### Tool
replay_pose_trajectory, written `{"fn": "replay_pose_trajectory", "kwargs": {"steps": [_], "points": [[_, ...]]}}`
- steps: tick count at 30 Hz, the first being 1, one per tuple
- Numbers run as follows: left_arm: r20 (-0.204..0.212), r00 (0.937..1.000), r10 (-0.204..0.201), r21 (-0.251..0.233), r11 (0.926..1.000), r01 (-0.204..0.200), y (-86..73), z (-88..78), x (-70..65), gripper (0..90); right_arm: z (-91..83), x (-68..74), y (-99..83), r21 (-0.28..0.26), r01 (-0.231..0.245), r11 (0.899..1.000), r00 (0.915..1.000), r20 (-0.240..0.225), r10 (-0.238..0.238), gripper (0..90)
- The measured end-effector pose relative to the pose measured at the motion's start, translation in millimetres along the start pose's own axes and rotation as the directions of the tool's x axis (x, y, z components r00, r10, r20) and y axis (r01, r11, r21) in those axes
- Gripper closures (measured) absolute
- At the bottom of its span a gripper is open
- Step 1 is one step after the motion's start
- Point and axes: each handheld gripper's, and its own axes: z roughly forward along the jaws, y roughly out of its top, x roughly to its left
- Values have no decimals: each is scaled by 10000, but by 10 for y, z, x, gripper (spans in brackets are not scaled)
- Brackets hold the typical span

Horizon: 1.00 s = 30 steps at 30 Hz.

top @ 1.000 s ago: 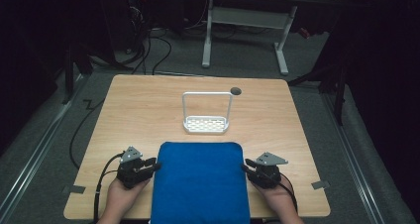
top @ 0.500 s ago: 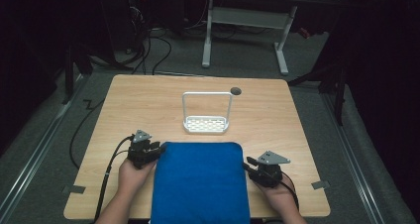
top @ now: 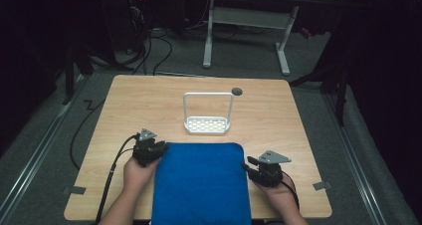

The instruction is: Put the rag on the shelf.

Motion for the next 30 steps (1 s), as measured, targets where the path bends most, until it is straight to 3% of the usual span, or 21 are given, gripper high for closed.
{"fn": "replay_pose_trajectory", "kwargs": {"steps": [4,13,15,19,22,26,27,28,30], "points": [[144,9999,-35,63,10000,34,-4,0,2,858,34,-3,11,3,-157,9999,9999,17,157,580],[152,9999,9,97,10000,-11,-6,-1,-2,866,149,-34,183,6,-427,9991,9979,486,426,514],[109,9999,119,94,9999,-120,-5,0,-8,867,214,-88,273,144,-561,9983,9956,762,548,507],[158,9999,62,85,9999,-63,-5,0,-2,867,378,-156,383,334,-848,9958,9931,839,818,509],[148,9999,68,101,9999,-70,-5,-1,-3,868,552,-170,408,705,-885,9936,9931,838,825,551],[146,9999,49,81,10000,-51,-6,0,-5,870,654,-163,398,920,-955,9912,9924,859,876,621],[147,9999,59,96,9999,-61,-6,-1,-5,871,672,-135,385,838,-701,9940,9923,1083,608,700],[147,9999,59,96,9999,-61,-6,-1,-5,871,672,-135,385,838,-701,9940,9923,1083,608,700],[140,9999,58,85,9999,-59,-6,0,-6,872,670,-132,377,757,-770,9941,9924,1015,692,807]]}}
